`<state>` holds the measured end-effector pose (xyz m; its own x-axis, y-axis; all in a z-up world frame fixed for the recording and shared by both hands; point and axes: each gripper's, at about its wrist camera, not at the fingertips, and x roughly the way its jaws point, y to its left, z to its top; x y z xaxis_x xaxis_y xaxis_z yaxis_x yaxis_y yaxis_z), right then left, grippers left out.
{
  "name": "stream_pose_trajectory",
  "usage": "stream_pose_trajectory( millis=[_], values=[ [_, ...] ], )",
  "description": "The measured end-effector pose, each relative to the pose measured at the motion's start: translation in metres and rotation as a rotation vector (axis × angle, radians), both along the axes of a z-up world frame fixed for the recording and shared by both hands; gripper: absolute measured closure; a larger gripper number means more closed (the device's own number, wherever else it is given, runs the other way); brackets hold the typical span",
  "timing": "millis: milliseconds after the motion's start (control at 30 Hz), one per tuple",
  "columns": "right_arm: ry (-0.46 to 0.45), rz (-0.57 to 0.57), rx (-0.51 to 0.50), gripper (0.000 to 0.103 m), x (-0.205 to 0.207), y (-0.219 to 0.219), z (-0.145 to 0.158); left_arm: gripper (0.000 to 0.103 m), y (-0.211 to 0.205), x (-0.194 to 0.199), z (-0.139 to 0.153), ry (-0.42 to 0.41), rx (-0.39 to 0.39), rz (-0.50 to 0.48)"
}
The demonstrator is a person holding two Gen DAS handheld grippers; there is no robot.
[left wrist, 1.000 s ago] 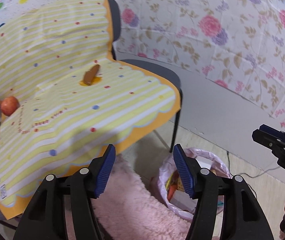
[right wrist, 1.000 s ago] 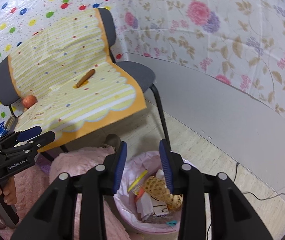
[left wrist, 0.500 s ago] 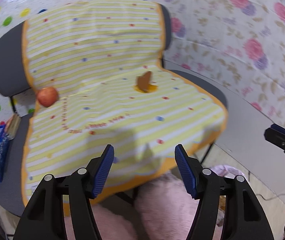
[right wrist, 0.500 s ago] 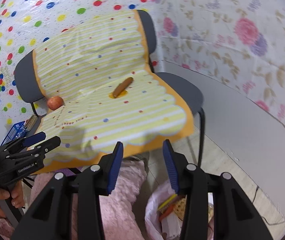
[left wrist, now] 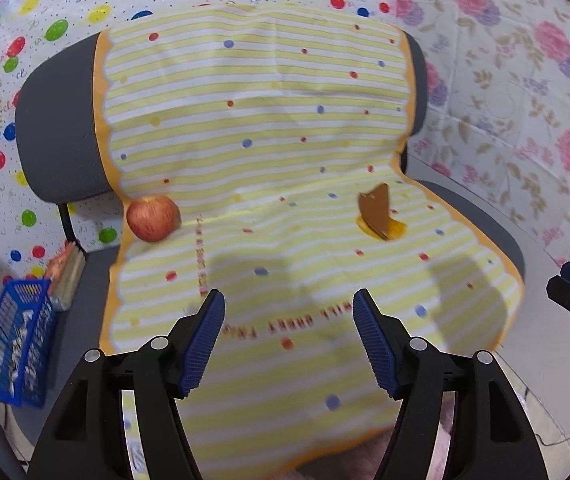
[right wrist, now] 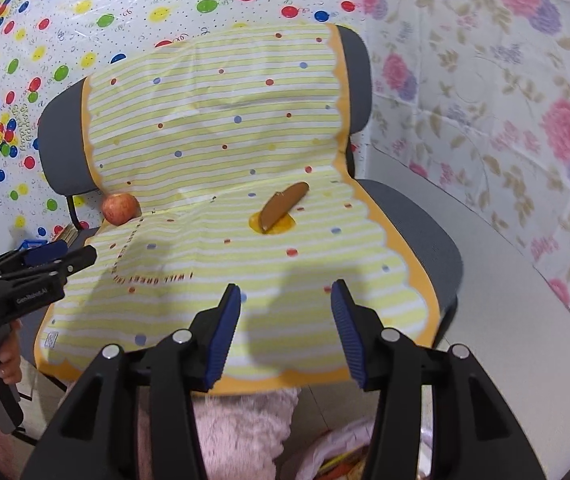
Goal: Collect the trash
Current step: 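Move both tools back toward the brown wooden piece on the chair, then grasp the brown wooden piece with the left tool and lift it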
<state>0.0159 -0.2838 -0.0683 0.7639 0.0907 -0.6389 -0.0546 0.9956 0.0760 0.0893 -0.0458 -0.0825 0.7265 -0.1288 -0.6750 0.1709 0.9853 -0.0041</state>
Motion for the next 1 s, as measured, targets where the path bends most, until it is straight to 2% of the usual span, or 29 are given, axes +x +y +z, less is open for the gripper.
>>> stream_pose_trajectory(
  millis=[267, 467, 700, 900, 933, 1000],
  values=[
    [0.009, -0.003, -0.007, 0.056, 0.053, -0.008, -0.009, 0.032, -0.026, 0.047, -0.008, 0.018, 0.013, -0.052],
    [0.024, -0.052, -0.01, 0.056, 0.088, -0.03, -0.018, 0.032, -0.073, 0.093, -0.028, 0.065, -0.006, -0.155],
    [0.042, -0.091, -0.006, 0.056, 0.133, -0.059, -0.032, 0.032, -0.121, 0.151, -0.055, 0.094, 0.005, -0.192],
    [0.054, -0.146, 0.014, 0.055, 0.165, -0.081, -0.042, 0.032, -0.148, 0.202, -0.081, 0.171, -0.006, -0.229],
    [0.055, -0.153, 0.019, 0.051, 0.169, -0.084, -0.043, 0.032, -0.15, 0.211, -0.085, 0.185, -0.011, -0.226],
    [0.059, -0.156, 0.024, 0.05, 0.175, -0.086, -0.046, 0.032, -0.154, 0.226, -0.095, 0.22, -0.019, -0.222]
  ],
)
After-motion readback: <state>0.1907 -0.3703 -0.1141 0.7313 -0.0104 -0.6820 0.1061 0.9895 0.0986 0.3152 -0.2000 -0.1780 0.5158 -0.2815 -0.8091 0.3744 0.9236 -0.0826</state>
